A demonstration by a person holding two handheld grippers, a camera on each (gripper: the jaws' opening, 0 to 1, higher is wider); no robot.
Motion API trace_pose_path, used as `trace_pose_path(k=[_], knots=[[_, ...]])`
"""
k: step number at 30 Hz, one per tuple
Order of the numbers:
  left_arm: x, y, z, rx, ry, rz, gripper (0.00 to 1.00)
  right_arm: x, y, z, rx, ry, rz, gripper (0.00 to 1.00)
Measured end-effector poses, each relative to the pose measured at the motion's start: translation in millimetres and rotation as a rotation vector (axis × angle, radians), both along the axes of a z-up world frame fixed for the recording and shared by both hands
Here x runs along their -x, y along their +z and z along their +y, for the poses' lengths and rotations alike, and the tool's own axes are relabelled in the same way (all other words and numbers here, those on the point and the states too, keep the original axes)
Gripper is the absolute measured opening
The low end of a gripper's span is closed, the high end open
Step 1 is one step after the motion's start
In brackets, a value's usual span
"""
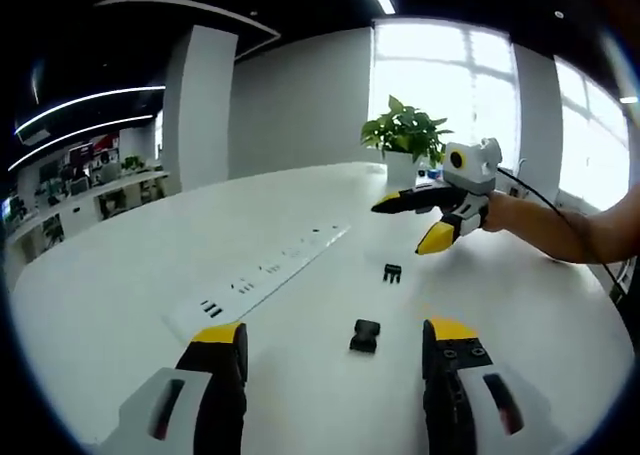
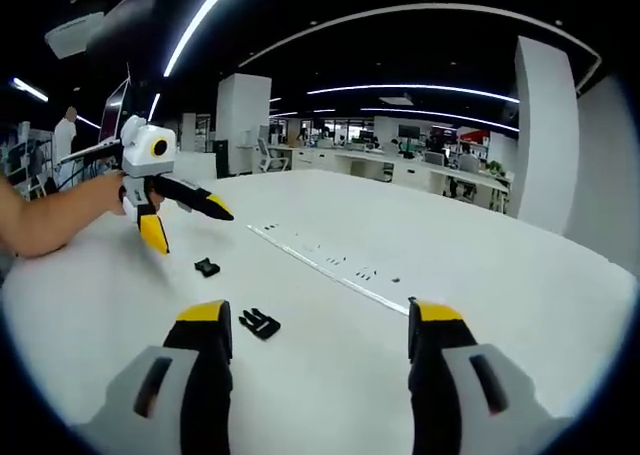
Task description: Snap the two parts of the plastic buckle together until the buckle closes and remains connected.
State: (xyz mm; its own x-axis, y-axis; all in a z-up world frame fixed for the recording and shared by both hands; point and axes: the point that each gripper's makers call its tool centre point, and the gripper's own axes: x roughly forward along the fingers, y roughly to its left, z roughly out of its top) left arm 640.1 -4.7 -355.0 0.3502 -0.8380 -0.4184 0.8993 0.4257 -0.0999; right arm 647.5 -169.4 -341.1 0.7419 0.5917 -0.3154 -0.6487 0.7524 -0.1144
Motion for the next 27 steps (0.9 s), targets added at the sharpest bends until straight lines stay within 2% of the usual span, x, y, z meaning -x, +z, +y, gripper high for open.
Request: trace_pose_path(k=[2,7,10,15,21,27], knots=[[-0.2,0.5,-0.6,0.003,-0.009,-0.003,0.71,1.6,0.1,3.7,0.005,0.037,-0.012,0.71],[-2.0,-0.9,-2.7,-0.008,-0.022,-0.020,0.68,-2.1,-4.7,2.2,0.015,0.050,-0.002,0.71],[-0.8,-4.3,-5.3,-0.018,-0.042,-0.007,0.66,-1.0,-5.7,5.1,0.010,0.071,-0.004,0.71],[4.5,-6.9,-10.2,-0.035,-0.089,-0.010,0.62,8.3,-0.5,19.3,-0.016,0.186,-0.027,0.68],[4.2,-10.0,-12.3,-0.050,-0.103,-0.033,0.57,7.6,-0.3,21.8,-0.006,0.216,-0.028,0.67],[4.7,-11.0,-11.3,-0.051,-0.112,-0.030,0.49,6.4,-4.8,24.2,0.006,0.258,-0.028,0.60]])
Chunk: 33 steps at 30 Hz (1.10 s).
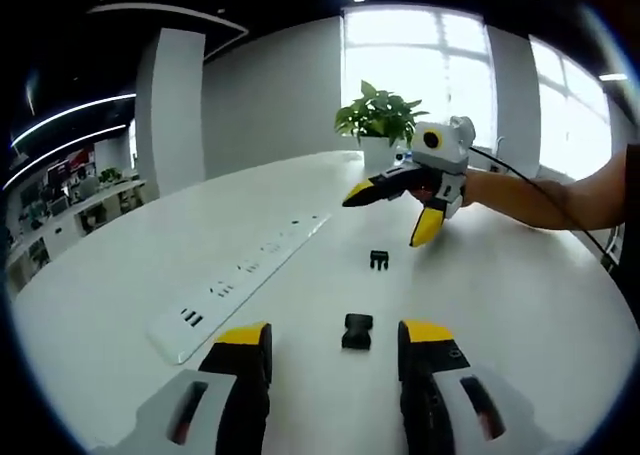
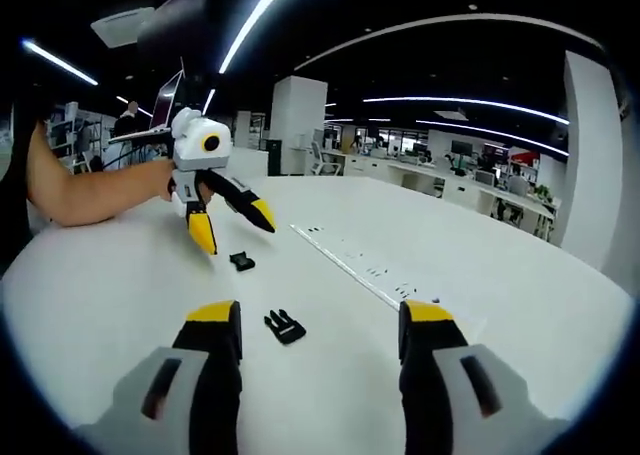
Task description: Snap the two parts of the plastic buckle together until the buckle closes and remains connected.
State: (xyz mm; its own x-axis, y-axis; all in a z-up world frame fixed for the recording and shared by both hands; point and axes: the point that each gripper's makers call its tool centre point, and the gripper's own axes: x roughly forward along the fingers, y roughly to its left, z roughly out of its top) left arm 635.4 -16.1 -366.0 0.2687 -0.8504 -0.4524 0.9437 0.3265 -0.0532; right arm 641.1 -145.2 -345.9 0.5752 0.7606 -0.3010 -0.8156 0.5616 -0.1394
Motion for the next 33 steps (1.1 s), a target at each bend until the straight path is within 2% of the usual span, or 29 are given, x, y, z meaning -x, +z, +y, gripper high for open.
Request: trace_pose_path(k=[2,6,12,22,26,30,33], knots=[[0.9,-0.2,-0.2,-0.004,-0.009,-0.005,0.47,3.0,-1.9,1.9,0.001,0.026,0.005,0.55],[3.7,-1.1,-1.7,-0.008,-0.023,-0.005,0.45,4.0,1.6,2.9,-0.021,0.043,-0.007,0.55],[7.0,2.2,-2.4,0.000,-0.031,-0.005,0.44,10.8,0.8,8.1,-0.002,0.099,-0.008,0.44],[10.4,0.0,-2.1,-0.004,-0.039,0.000,0.41,14.9,-5.3,15.9,0.028,0.207,0.029,0.31],[9.1,-0.4,-0.1,0.000,-0.033,0.009,0.41,11.1,-1.9,17.9,0.020,0.218,0.005,0.32],[8.8,0.2,0.7,0.009,-0.028,0.022,0.40,15.9,-4.6,23.7,0.033,0.276,0.019,0.31],[9.3,0.2,0.4,0.010,-0.028,0.030,0.38,19.8,-4.8,28.1,0.040,0.320,0.020,0.35]])
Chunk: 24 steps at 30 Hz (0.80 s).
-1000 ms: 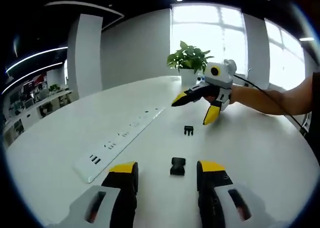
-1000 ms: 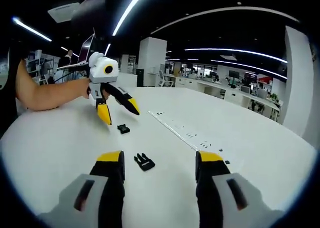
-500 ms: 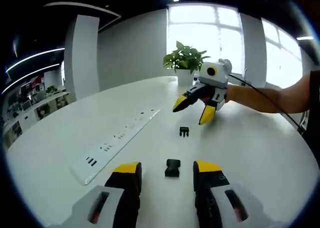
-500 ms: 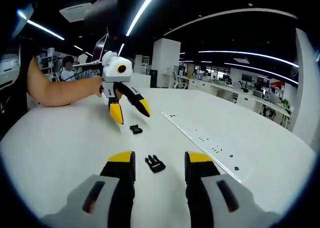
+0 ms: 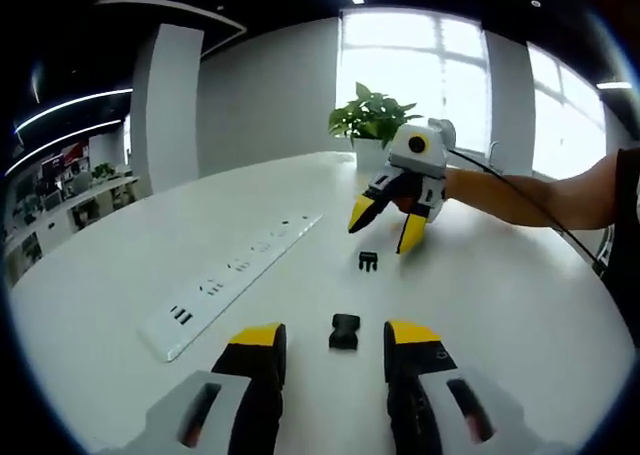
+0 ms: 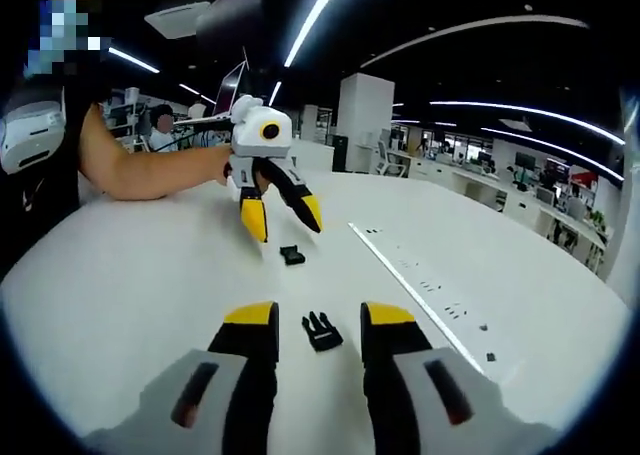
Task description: Snap the two parts of the plastic buckle together until the buckle closes and remains connected.
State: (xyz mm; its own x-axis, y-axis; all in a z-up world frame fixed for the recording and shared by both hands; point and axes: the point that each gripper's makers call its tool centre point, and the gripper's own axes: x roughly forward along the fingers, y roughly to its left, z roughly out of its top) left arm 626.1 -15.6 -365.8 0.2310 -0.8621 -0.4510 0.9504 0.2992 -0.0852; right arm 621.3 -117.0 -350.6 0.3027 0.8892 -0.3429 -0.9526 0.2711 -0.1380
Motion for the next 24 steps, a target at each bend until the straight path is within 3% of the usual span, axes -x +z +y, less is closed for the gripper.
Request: trace_pose_path(k=[11,24], knots=[[0.8,-0.4,-3.8,-0.011,-0.003,-0.003,0.37,3.2,-3.1,3.0,-0.003,0.063,0.054,0.29],[2.9,-4.2,-7.9,-0.036,-0.017,-0.003,0.27,-1.6,-11.3,-2.5,0.012,0.073,0.074,0.24]])
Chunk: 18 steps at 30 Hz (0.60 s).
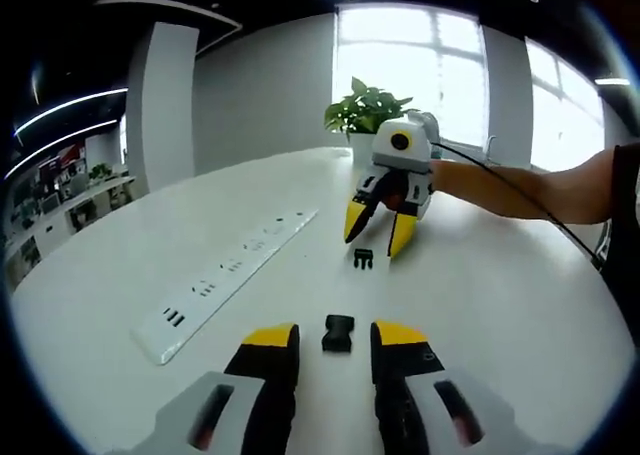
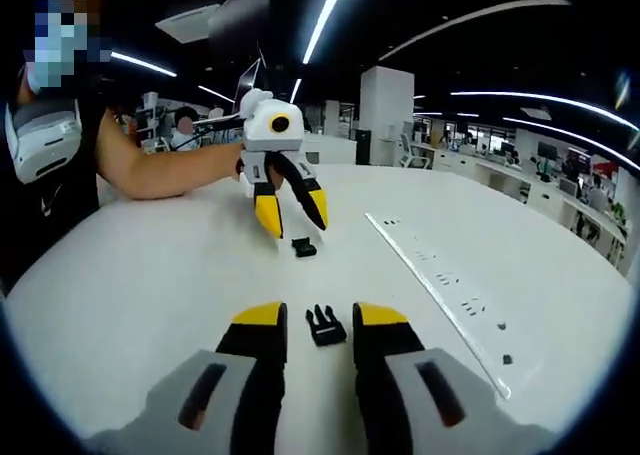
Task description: Snap the two parts of the plastic buckle together until the buckle closes and remains connected.
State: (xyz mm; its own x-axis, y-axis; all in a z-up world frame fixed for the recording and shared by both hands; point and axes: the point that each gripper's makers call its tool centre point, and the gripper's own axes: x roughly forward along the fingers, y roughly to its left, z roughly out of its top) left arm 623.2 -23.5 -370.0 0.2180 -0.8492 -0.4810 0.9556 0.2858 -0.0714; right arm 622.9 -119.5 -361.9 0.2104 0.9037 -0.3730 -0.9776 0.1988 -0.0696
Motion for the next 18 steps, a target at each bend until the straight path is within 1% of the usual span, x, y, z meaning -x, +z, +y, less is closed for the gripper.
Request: trace_pose_path(k=[8,12,18], knots=[[3.0,-2.2,-2.5,-0.007,-0.016,0.009,0.26,-0.4,-4.2,-2.9,0.024,0.015,0.008,0.21],[3.8,-3.0,-2.7,-0.007,-0.018,0.014,0.24,-2.9,-2.7,-2.5,0.011,0.016,0.026,0.19],[5.6,-4.0,-2.2,-0.006,-0.021,0.022,0.24,-2.1,-6.8,0.1,0.028,0.027,0.038,0.19]])
